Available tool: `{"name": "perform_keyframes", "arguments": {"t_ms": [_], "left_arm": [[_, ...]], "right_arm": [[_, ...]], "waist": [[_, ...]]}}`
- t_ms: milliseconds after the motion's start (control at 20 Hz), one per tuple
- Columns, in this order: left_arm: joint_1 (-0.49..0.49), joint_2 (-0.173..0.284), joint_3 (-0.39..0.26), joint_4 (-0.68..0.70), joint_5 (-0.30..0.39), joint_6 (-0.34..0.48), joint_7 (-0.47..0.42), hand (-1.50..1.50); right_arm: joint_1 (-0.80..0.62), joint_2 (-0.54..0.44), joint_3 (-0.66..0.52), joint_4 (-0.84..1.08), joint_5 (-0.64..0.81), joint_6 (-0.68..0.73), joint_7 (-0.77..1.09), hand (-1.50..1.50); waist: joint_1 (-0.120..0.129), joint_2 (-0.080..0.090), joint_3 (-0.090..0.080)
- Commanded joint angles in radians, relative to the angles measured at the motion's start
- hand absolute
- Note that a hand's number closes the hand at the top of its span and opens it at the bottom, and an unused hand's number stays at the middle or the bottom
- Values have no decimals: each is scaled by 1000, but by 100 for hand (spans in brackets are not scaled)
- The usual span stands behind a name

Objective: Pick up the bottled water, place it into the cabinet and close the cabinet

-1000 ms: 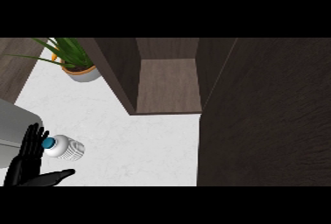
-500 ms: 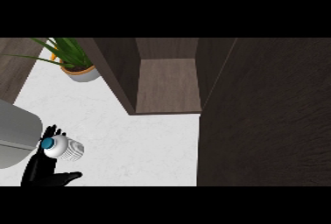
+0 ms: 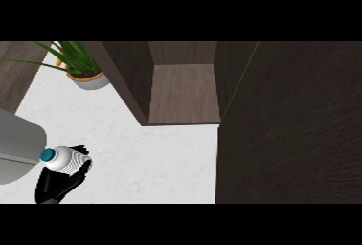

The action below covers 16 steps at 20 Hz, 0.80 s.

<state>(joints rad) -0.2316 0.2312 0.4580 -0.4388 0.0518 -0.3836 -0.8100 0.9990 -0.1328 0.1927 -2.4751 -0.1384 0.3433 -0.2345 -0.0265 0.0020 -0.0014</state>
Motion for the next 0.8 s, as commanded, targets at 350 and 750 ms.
{"name": "perform_keyframes", "arguments": {"t_ms": [350, 750], "left_arm": [[-99, 18, 8, 108, 38, -137, -48, 150], [-62, -223, -107, 13, -4, 56, -192, 150]], "right_arm": [[-4, -24, -63, -107, -96, -1, 55, -150], [-12, 13, 8, -61, -17, -14, 32, -150]], "waist": [[2, 4, -2], [13, -4, 0]]}}
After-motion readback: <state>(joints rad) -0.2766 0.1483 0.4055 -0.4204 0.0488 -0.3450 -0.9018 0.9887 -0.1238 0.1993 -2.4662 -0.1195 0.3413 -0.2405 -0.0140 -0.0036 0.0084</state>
